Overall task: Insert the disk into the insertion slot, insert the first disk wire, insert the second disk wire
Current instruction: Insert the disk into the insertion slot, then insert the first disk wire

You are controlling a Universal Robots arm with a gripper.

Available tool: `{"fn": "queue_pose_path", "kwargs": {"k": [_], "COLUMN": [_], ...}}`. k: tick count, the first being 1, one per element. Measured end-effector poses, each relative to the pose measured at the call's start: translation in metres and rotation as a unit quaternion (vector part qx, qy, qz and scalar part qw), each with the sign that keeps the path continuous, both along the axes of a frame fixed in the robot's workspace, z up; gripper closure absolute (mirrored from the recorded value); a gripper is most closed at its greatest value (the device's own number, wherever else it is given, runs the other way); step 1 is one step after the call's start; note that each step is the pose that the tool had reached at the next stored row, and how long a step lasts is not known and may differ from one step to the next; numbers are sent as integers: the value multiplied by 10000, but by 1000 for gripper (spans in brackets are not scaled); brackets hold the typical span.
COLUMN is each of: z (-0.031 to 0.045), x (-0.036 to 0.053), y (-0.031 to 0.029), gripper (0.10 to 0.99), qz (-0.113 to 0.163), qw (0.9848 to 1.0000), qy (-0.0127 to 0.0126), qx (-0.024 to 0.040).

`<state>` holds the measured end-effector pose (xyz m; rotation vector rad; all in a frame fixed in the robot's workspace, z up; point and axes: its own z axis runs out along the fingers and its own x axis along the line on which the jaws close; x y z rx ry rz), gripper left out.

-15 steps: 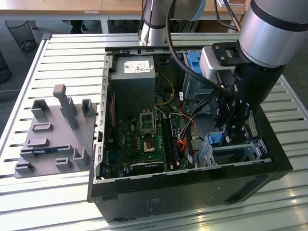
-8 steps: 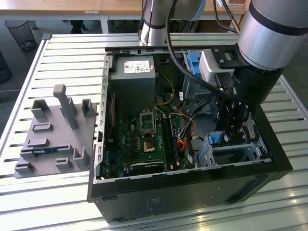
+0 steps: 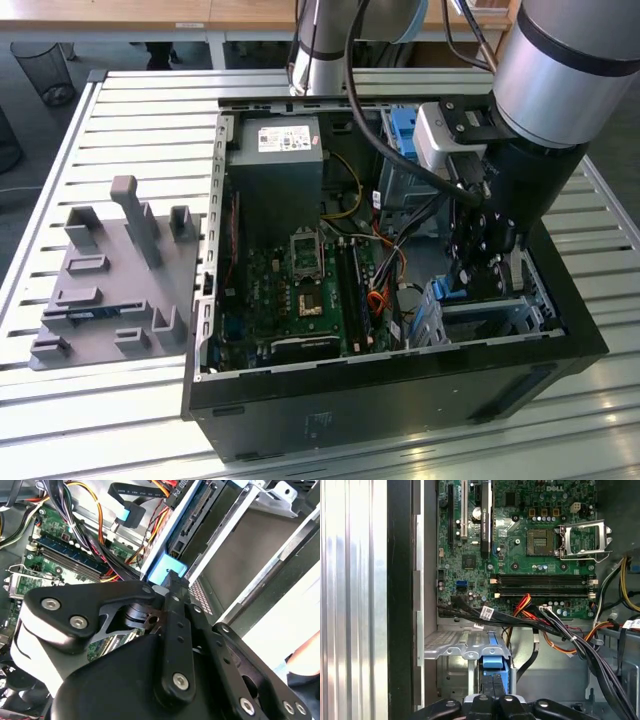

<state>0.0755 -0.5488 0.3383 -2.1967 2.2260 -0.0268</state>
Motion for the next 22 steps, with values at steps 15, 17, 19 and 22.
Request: {"fn": "queue_pose_path", "kwargs": {"k": [15, 17, 19, 22], "z": [88, 96, 111, 127], "x": [0, 0, 0, 1], "y": [0, 0, 0, 0], "gripper": [980, 980, 980, 980], "qz": [0, 0, 0, -1], "qw": [10000, 10000, 10000, 10000], "qy": [1, 1, 1, 3], "qx": [0, -1, -2, 1]}}
